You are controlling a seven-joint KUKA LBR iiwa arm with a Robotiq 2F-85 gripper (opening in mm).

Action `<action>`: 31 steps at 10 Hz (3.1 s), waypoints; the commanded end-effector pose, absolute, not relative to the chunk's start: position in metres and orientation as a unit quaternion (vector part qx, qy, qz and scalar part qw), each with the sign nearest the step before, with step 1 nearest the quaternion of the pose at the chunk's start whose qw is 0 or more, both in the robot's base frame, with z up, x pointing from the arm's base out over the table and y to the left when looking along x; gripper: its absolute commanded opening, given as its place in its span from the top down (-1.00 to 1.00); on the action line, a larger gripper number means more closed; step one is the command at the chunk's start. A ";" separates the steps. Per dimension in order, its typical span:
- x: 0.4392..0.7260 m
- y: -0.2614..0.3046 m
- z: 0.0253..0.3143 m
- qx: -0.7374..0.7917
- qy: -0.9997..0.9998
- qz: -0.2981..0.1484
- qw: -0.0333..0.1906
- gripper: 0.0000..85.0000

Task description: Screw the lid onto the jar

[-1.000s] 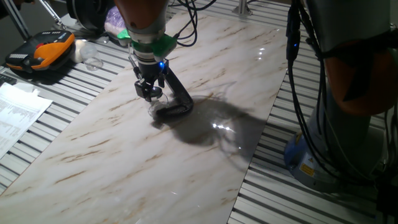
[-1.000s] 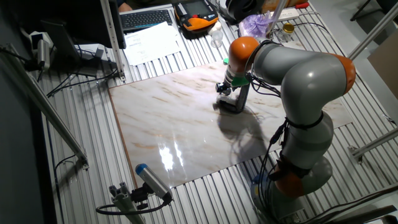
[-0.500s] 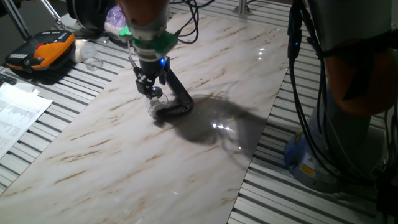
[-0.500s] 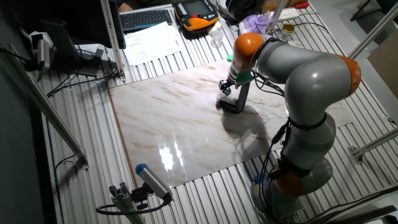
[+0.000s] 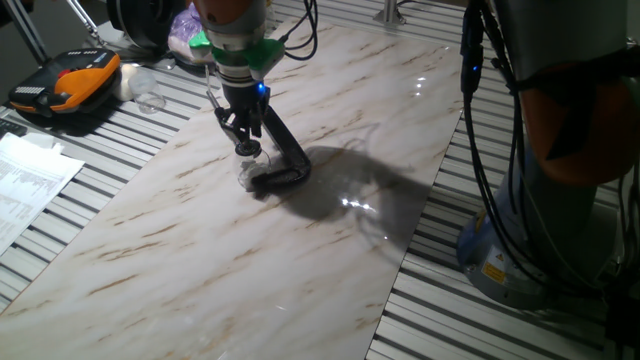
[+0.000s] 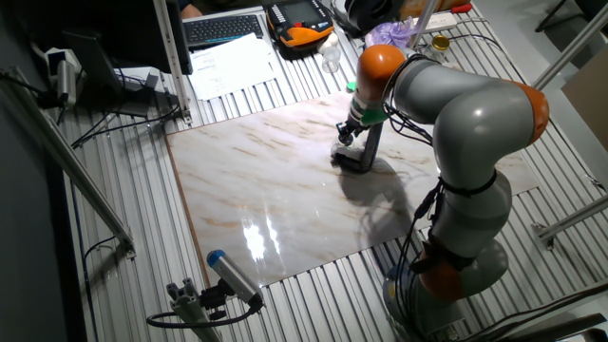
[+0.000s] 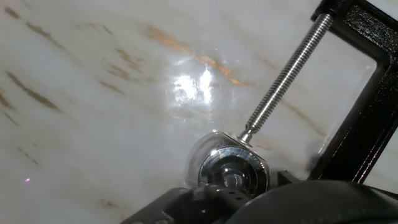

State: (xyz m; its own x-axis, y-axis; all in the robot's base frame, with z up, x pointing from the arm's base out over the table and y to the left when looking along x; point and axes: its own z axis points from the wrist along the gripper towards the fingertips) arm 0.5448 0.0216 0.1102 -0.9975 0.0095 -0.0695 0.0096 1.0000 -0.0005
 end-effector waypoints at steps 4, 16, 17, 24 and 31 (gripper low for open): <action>0.544 0.022 0.111 0.002 0.999 -0.006 0.037 0.20; 0.540 0.025 0.113 0.005 0.999 -0.008 0.040 -0.20; 0.540 0.025 0.113 0.005 0.999 -0.007 0.040 -0.20; 0.538 0.026 0.108 0.001 0.999 -0.012 0.042 -0.20; 0.536 0.027 0.105 0.001 0.999 -0.015 0.045 -0.20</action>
State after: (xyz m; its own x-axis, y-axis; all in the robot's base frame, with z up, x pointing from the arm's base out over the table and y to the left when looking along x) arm 0.5361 0.0267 0.1055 -0.9960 0.0008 -0.0892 0.0034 0.9996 -0.0290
